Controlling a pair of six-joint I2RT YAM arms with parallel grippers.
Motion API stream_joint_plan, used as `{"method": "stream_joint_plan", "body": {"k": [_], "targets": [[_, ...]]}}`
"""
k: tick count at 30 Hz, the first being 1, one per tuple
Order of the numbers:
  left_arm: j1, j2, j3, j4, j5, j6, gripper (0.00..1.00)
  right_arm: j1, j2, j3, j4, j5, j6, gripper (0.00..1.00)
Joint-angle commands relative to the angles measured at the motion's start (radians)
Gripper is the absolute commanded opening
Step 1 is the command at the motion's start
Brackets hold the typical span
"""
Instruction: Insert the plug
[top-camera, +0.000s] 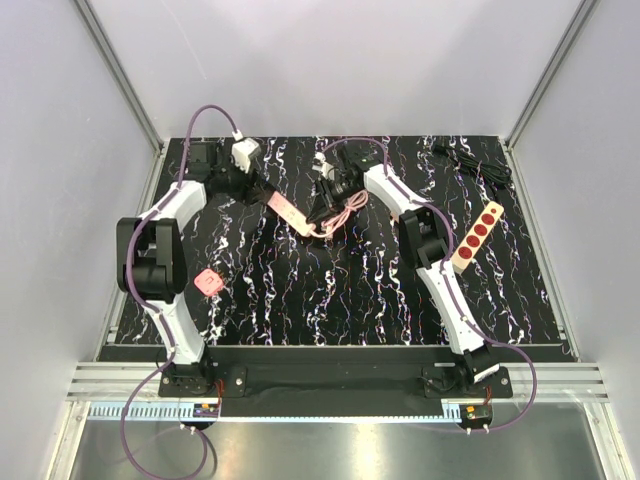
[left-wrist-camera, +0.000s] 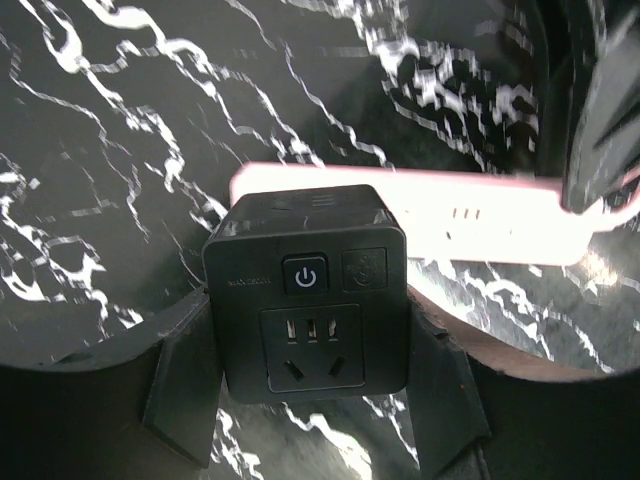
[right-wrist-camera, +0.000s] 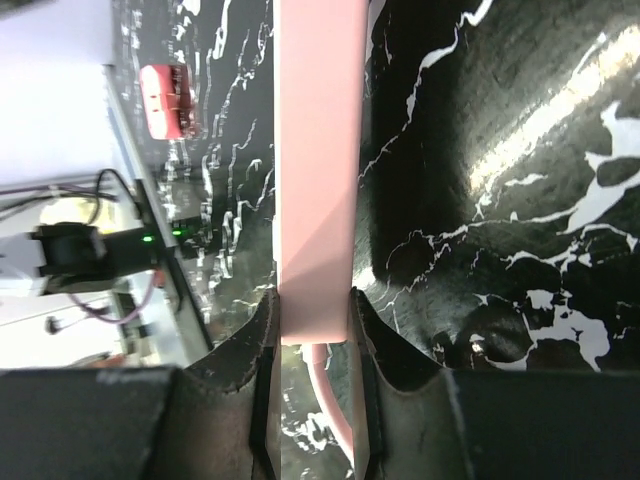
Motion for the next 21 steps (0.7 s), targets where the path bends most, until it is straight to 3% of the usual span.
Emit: {"method": "stream_joint_plan", "body": {"k": [1,14,21], "targets": [[0.029,0.022,0.081,0.167,0.122,-0.068,0.0,-0.032,0.084,0.018,-0.015,0.034,0.035,0.0],[0.066,0.122,0.134,0.17,0.198,-0.042,0.0,-0.053,0.119,-0.01,0.048,-0.086,0.105,0.0],[0.064,0.151,0.115,0.237,0.256,-0.139,0.0,-0.053,0.117,-0.014,0.064,-0.098,0.125,0.0]]}}
